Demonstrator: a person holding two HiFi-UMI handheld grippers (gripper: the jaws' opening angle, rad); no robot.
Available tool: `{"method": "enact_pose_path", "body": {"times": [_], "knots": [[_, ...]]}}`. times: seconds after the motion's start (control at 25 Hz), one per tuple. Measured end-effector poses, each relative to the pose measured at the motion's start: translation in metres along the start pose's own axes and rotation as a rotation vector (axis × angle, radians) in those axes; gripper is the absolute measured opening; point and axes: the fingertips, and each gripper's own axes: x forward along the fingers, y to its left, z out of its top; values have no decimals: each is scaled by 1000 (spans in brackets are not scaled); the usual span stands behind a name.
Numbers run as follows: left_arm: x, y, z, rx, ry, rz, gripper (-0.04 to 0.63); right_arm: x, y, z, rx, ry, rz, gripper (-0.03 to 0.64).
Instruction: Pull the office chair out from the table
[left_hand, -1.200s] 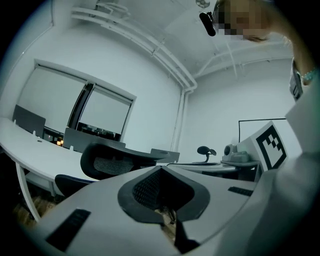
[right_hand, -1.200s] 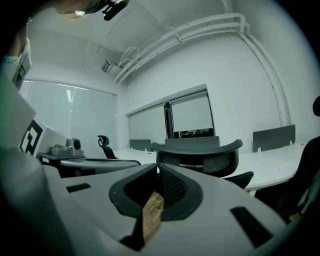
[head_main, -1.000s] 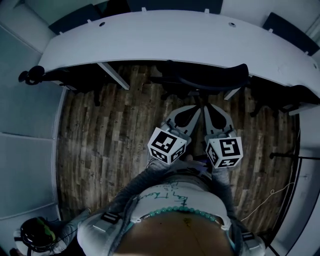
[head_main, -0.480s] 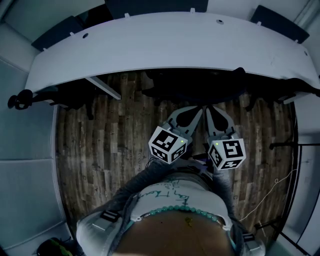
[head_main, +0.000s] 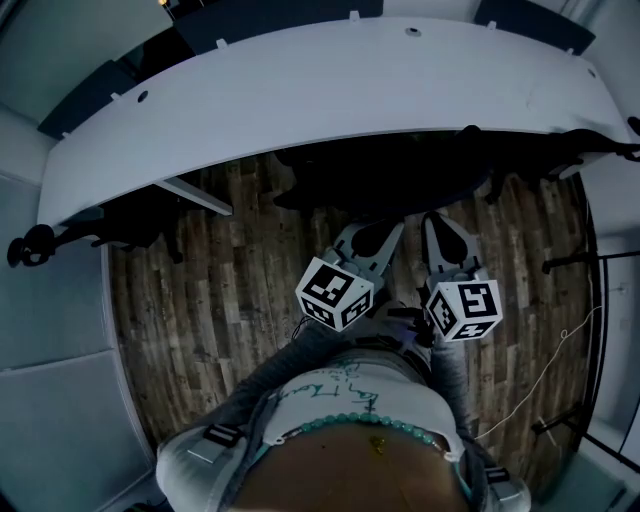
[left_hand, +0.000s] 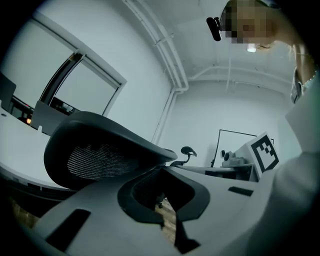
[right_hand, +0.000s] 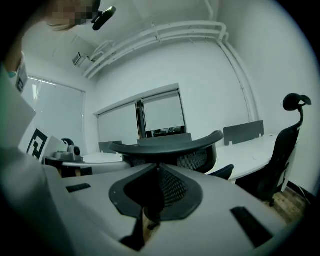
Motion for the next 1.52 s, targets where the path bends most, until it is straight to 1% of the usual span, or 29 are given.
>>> {"method": "enact_pose_path", "body": {"times": [0.2, 0.32, 0.4, 0.64, 0.92, 1.08, 1.32, 1.52], "knots": [[4, -3, -1, 13, 4, 15, 11, 2, -8, 2, -3, 5, 14, 26], [5, 1, 2, 36, 1, 48, 11, 8, -7, 3, -11, 16, 56, 26], [7, 4, 3, 38, -1, 79, 11, 9, -6, 3, -19, 29, 93, 26], [13, 4, 1, 2, -24, 181, 11, 5, -17, 6, -48, 64, 184, 26], [21, -5, -1, -11, -47, 257, 11, 3, -33, 9, -49, 75, 263, 26], [21, -10, -1, -29, -64, 289, 11, 1, -35, 11, -49, 68, 305, 26], [19, -11, 0, -56, -84, 335, 12, -1, -35, 10, -17, 63, 373, 26], [21, -14, 0, -82, -102, 347, 12, -1, -37, 12, -1, 57, 411, 26]]}}
